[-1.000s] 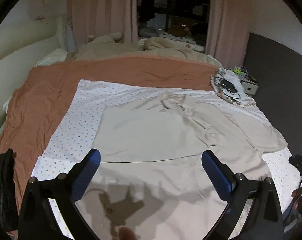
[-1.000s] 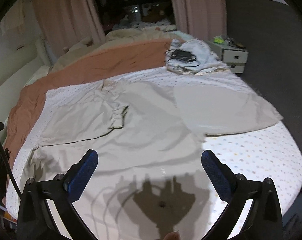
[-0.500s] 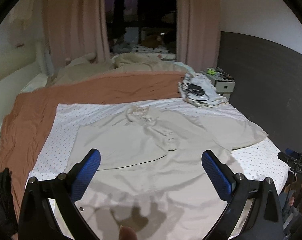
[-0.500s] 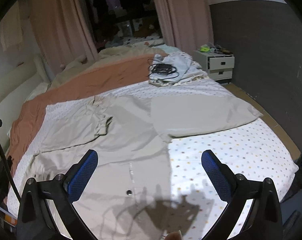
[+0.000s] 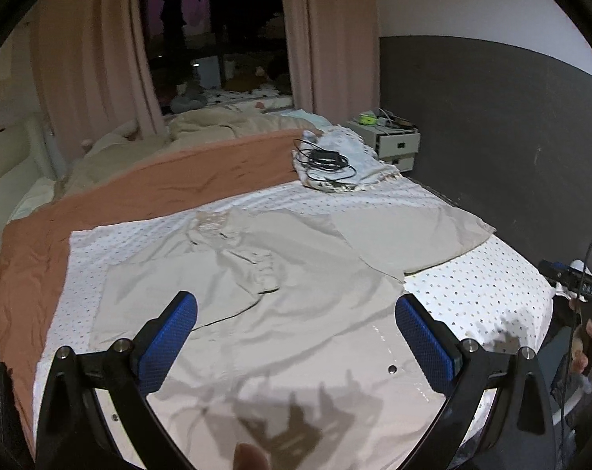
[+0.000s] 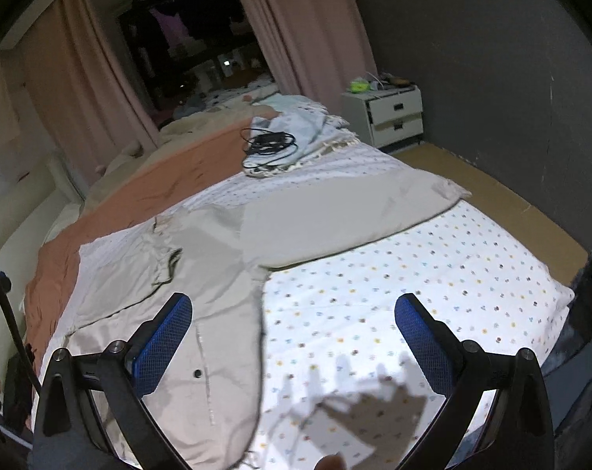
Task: Fold large clothes
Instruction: 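Grasp the other sleeve with the right gripper and lift it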
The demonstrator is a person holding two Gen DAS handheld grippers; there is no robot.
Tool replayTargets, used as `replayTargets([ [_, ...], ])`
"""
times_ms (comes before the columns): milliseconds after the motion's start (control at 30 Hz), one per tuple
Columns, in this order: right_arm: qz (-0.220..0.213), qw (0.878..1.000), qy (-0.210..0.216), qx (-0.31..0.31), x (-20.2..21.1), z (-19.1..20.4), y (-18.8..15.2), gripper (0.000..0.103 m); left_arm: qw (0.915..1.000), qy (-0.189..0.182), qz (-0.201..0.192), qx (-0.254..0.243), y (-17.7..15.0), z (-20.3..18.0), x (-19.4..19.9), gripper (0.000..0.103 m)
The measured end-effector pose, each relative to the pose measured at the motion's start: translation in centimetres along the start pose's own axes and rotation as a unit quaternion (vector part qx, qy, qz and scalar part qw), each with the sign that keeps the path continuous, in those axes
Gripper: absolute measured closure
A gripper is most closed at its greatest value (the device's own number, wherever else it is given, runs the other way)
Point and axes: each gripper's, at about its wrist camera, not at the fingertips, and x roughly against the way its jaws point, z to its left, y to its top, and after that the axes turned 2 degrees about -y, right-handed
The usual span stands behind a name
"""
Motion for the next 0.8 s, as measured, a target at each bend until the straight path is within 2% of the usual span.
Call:
replayTargets([
  [300, 0.016, 0.998, -0.009, -0.068, -5.8, -4.0, 1.8, 0.001, 0.9995, -0.014, 0.023, -0.016, -0.1, -1.0, -5.9, 0.000],
  [467, 0.041, 0.995, -0.014, -0.093, -11.1, -5.0, 3.1, 0.013, 0.9994, 0.001, 0.026, -0.021, -0.4, 0.0, -9.4, 0.000],
  [700, 0.066, 0.990, -0.028, -0.123, -18.8, -5.6, 4.6, 0.032, 0.9981, -0.021, 0.057, 0.004, -1.4, 3.4, -15.7, 0.000],
  [800, 0.075, 0.987, -0.038, -0.141, -21.9, -6.6, 5.1, 0.035, 0.9974, -0.021, 0.065, 0.021, -2.0, 5.5, -17.8, 0.000],
])
